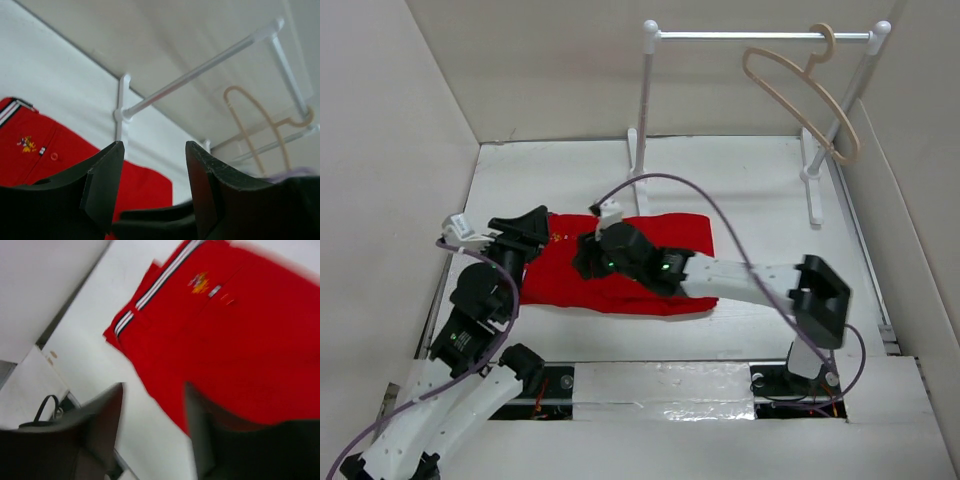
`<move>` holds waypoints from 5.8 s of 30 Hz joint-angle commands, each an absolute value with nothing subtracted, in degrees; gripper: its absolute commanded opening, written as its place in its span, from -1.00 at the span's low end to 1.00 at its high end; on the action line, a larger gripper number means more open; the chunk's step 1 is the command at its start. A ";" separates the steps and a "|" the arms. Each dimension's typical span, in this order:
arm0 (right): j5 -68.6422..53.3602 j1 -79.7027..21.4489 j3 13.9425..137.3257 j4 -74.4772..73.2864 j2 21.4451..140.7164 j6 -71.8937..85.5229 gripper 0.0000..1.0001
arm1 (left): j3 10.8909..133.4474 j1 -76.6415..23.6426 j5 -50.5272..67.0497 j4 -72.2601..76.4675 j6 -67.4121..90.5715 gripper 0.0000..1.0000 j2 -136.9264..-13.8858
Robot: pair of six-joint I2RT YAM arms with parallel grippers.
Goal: Place the trousers on the hanger
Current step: Fold the trousers at the center of the board, then pick up the hanger from the clothesline.
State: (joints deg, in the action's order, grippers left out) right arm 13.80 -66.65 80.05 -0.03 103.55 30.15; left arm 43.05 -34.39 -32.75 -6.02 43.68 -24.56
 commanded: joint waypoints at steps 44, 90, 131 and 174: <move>17.40 -10.33 74.92 -12.82 58.08 22.06 -0.34 | 31.62 -37.40 -10.25 31.29 35.35 -1.00 -58.79; 12.48 -5.35 62.69 -12.13 63.02 20.04 -1.00 | 36.74 -50.80 -17.50 31.20 26.46 0.11 -64.69; 17.23 -30.94 31.73 -8.00 56.78 26.28 -1.00 | 109.59 -53.96 -24.78 6.16 21.62 0.01 -126.64; -2.00 -28.48 35.33 -18.19 35.95 23.82 1.00 | 62.06 -57.30 -23.29 47.02 47.98 -1.00 -106.34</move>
State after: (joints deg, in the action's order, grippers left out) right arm 3.38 -29.52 32.16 -19.25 36.82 25.91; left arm 64.42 -57.01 -22.02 41.43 44.51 -108.07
